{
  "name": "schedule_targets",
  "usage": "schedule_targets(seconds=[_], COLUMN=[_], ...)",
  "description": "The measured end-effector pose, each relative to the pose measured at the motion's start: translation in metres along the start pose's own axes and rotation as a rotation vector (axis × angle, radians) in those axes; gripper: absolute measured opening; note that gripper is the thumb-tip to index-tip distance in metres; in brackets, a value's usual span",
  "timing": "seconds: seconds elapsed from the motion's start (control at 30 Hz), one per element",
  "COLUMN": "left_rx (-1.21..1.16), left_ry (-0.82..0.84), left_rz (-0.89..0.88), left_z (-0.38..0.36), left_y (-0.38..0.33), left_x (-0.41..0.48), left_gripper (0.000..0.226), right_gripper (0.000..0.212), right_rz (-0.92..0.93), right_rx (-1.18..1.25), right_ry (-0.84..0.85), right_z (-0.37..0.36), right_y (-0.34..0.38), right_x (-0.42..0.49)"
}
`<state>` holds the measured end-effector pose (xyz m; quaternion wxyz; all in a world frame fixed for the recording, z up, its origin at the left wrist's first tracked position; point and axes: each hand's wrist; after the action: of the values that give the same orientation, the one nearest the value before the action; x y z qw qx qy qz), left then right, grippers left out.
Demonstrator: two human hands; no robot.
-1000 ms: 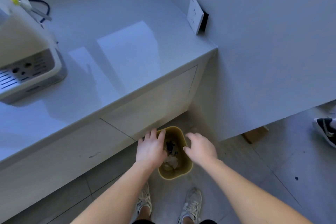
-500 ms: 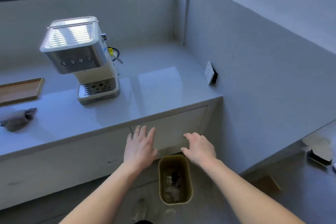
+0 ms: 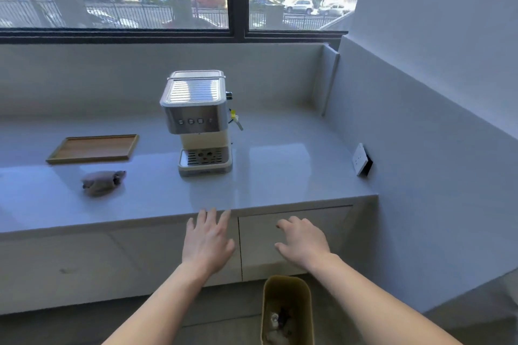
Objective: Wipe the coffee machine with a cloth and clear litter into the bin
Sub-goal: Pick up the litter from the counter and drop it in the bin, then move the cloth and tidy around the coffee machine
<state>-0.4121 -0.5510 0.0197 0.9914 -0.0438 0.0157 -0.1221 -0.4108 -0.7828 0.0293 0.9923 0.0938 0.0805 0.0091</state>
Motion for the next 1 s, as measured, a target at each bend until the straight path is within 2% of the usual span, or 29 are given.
schedule_targets(seconds=[0.6,1.0], left_rx=[-0.005,0.022], left_ry=[0.001,0.014], left_rz=[0.146,0.290], left_z=[0.042,0.054], left_y=[0.214,0.295], left_x=[-0.049,-0.047], left_gripper=[0.070,0.069], right_gripper=[0.042,0.039], right_rz=[0.148,0.333], right_rx=[-0.064,-0.047], right_ry=[0.002,0.002], right_z=[0.000,-0.016], right_y=[0.233,0.321], right_x=[0.039,0.099])
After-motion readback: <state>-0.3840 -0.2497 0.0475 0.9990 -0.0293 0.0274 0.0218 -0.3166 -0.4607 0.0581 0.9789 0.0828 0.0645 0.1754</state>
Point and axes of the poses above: each hand's wrist, its own x-axis towards the middle knuckle, its own z-axis out of the back of the hand, y = z × x, and after that the axes turned 8 degrees about -z, right-handed
